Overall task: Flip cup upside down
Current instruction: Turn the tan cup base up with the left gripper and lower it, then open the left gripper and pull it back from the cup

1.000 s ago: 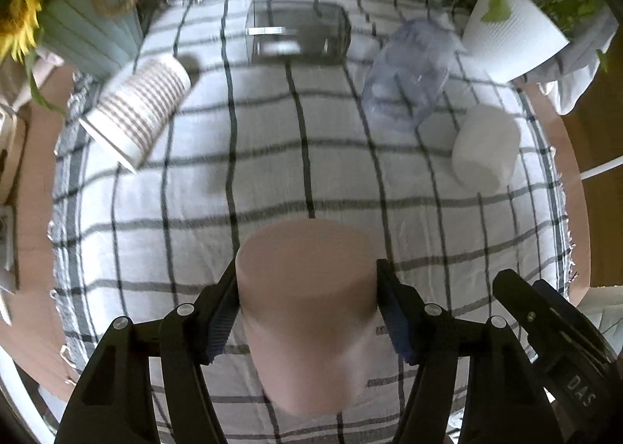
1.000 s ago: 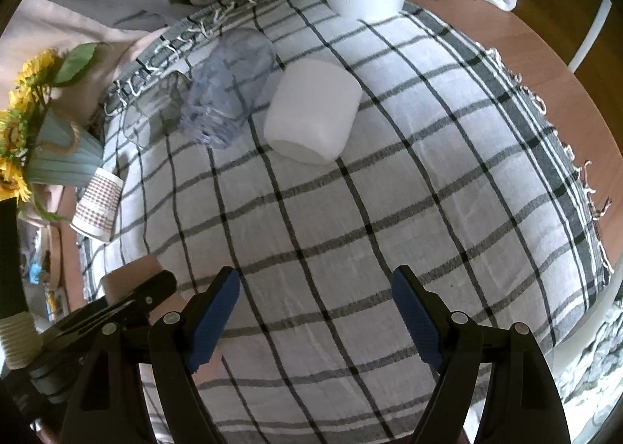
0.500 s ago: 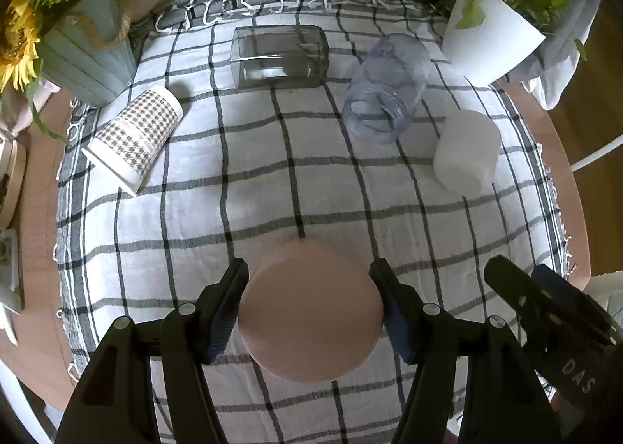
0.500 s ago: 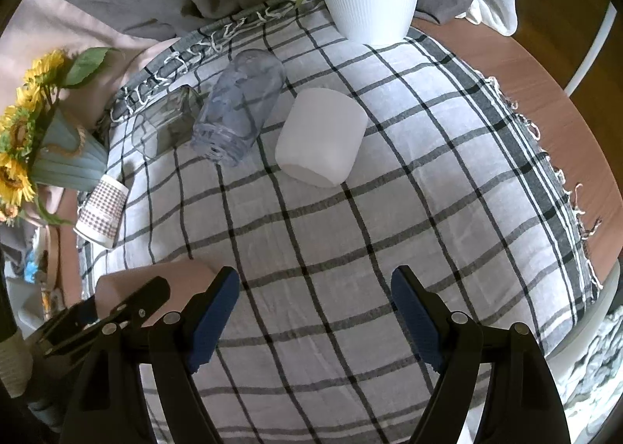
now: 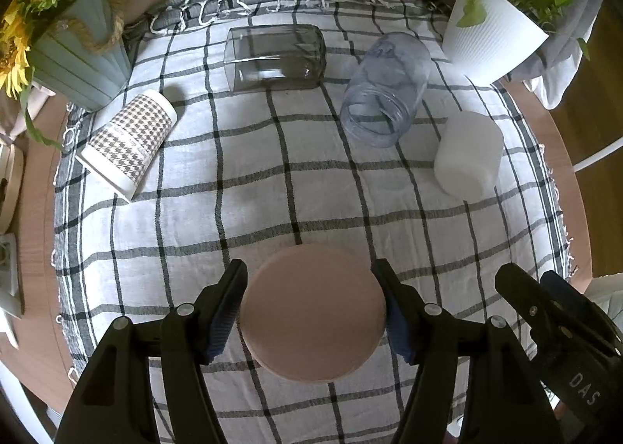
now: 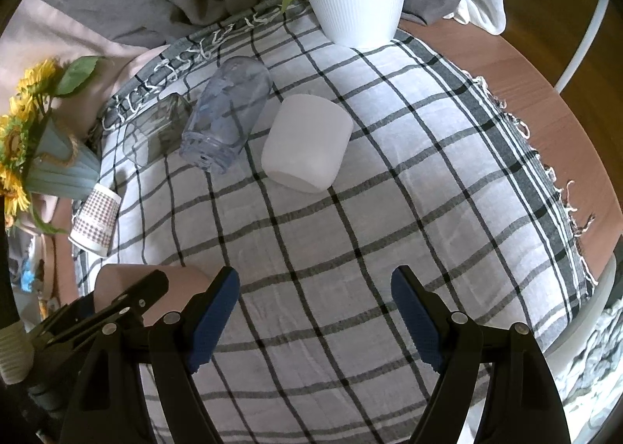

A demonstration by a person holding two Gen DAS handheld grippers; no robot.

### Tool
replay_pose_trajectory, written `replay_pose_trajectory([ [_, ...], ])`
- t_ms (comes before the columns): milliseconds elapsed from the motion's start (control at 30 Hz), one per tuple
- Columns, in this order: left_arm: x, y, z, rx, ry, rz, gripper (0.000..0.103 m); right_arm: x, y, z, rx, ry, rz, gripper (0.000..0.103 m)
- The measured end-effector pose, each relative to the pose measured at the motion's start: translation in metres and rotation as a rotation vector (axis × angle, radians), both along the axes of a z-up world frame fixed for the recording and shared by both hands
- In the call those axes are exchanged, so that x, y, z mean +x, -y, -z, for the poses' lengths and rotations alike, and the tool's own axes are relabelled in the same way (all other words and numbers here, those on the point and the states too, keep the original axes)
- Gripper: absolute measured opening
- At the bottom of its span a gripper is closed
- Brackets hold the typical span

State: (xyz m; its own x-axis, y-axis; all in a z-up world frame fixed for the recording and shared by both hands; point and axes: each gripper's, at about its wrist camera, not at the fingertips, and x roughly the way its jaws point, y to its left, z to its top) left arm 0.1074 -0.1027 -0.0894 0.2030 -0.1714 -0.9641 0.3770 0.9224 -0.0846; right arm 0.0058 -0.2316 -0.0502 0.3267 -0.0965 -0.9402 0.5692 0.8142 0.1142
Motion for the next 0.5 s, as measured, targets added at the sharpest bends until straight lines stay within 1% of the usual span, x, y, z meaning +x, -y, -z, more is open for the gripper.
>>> replay_pose_trajectory([
  [67, -0.001, -0.002, -0.004, -0.007, 0.016, -0.006, 0.083, 0.0, 0.0, -0.002, -0.006, 0.001, -0.007, 0.08],
  [133, -0.004, -0.004, -0.01, -0.016, 0.04, -0.017, 0.087, -0.001, 0.0, -0.006, -0.016, 0.005, -0.01, 0.081],
  [200, -0.009, -0.007, -0.019, -0.021, 0.074, -0.032, 0.088, -0.004, 0.0, -0.01, -0.027, 0.011, -0.011, 0.086],
  [267, -0.015, -0.015, -0.029, -0.031, 0.108, -0.064, 0.095, -0.007, -0.002, -0.016, -0.043, 0.016, -0.004, 0.086],
  [333, -0.021, -0.026, -0.036, -0.035, 0.137, -0.104, 0.097, -0.009, -0.003, -0.022, -0.056, 0.028, -0.009, 0.087],
  [400, -0.028, -0.037, -0.042, -0.039, 0.163, -0.135, 0.097, -0.013, -0.007, -0.032, -0.076, 0.046, -0.024, 0.088],
  [500, -0.04, -0.052, -0.051, -0.024, 0.204, -0.176, 0.098, -0.017, -0.017, -0.045, -0.109, 0.078, -0.058, 0.09],
])
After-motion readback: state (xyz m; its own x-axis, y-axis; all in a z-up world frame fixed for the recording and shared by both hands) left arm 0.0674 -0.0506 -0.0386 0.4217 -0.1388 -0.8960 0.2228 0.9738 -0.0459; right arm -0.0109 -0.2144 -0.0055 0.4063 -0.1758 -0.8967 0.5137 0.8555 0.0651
